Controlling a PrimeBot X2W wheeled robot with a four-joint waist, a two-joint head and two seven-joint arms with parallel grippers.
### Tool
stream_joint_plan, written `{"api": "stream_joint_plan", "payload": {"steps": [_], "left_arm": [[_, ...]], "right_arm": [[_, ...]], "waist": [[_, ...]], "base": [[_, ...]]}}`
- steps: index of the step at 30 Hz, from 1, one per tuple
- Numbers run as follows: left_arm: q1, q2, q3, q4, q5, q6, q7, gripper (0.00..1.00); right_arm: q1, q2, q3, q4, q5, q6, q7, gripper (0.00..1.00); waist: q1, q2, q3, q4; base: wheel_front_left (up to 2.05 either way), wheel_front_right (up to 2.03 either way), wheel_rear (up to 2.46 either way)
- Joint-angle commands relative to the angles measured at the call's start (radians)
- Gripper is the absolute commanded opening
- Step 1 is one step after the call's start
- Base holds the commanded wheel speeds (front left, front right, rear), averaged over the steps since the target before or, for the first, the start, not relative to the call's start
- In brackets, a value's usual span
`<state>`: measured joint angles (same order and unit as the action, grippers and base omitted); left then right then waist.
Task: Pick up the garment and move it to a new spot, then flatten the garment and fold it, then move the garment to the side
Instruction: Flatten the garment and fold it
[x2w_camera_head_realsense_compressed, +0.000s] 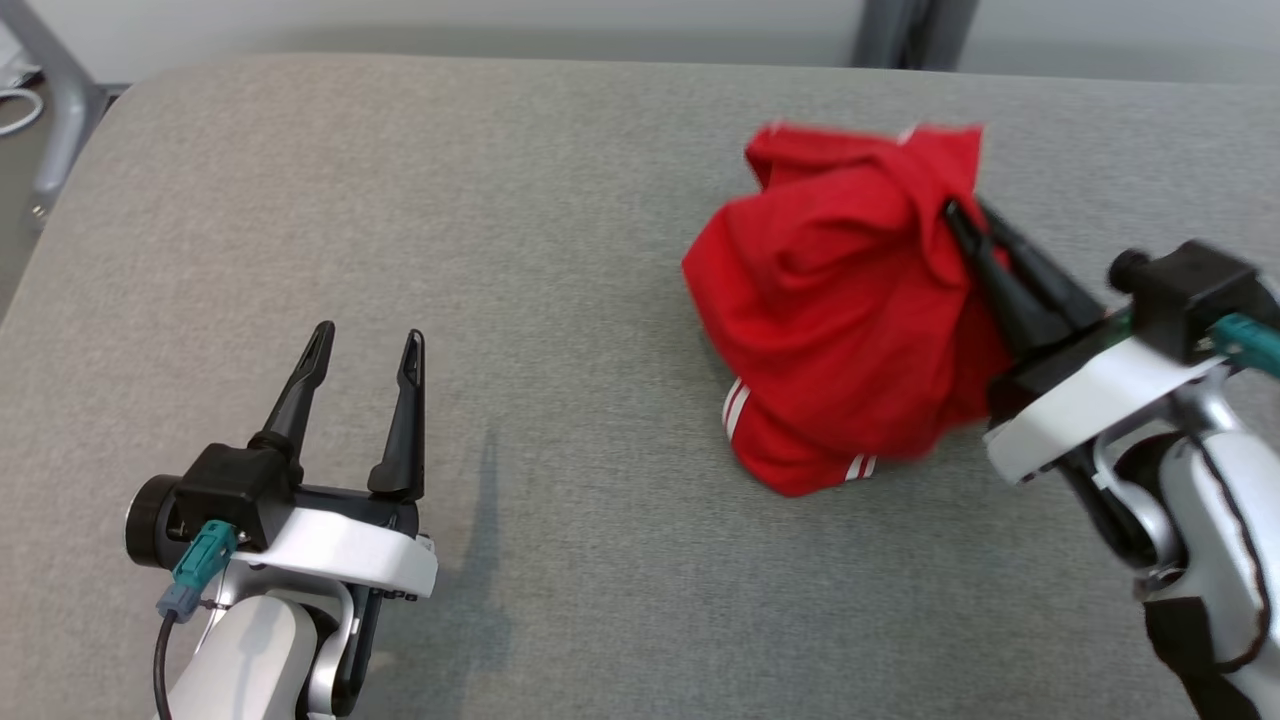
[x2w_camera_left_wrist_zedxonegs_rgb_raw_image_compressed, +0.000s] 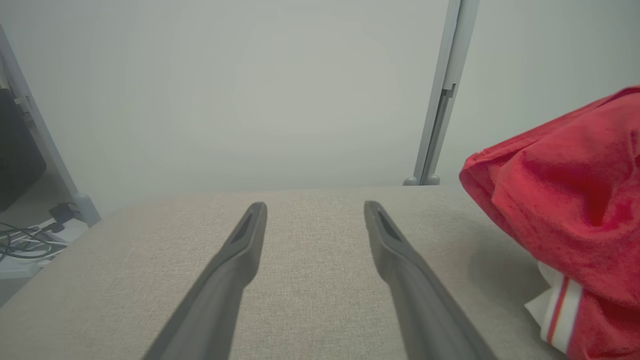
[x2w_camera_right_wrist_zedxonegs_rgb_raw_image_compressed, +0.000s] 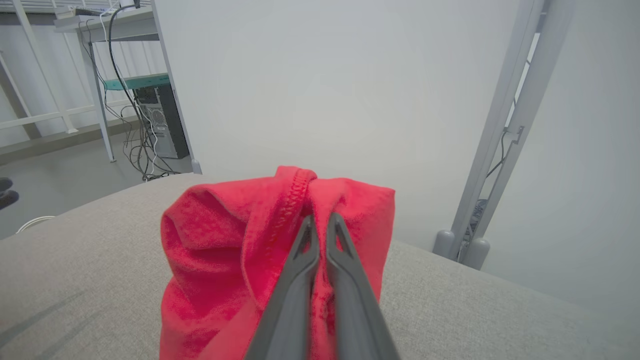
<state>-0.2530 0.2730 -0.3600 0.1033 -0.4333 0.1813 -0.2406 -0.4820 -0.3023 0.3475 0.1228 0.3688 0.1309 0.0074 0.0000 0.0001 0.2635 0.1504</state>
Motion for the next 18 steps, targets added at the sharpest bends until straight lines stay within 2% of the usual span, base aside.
{"api": "stream_joint_plan", "payload": {"steps": [1,5,8,12,18], "left_arm": [[0.001,0.009,0.004,0.004,-0.006,-0.004,-0.006,1.0],[0.008,0.013,0.001,0.006,-0.005,-0.003,-0.007,1.0],[0.01,0.012,-0.004,0.005,-0.007,-0.003,-0.005,1.0],[0.012,0.014,-0.01,0.006,-0.008,-0.006,0.002,1.0],[0.021,0.024,-0.014,0.008,-0.01,0.0,0.015,1.0]], "right_arm": [[-0.012,0.0,-0.034,-0.037,-0.006,0.0,0.001,0.0],[0.051,0.021,-0.127,-0.092,-0.008,0.0,0.023,0.0],[0.149,0.051,-0.206,-0.089,-0.003,0.0,0.025,0.0],[0.297,0.106,-0.29,-0.019,-0.003,0.0,0.005,0.0],[0.413,0.172,-0.296,0.142,0.019,0.0,-0.031,0.0]], "waist": [[0.0,-0.0001,-0.018,-0.033],[0.0,-0.0001,-0.036,-0.071],[0.0,-0.0001,-0.044,-0.093],[0.0,-0.0001,-0.054,-0.119],[0.0,-0.0001,-0.072,-0.152]], "base": [[0.0,0.0,0.0],[0.0,0.0,0.0],[0.0,0.0,0.0],[0.0,0.0,0.0],[0.0,0.0,0.0]]}}
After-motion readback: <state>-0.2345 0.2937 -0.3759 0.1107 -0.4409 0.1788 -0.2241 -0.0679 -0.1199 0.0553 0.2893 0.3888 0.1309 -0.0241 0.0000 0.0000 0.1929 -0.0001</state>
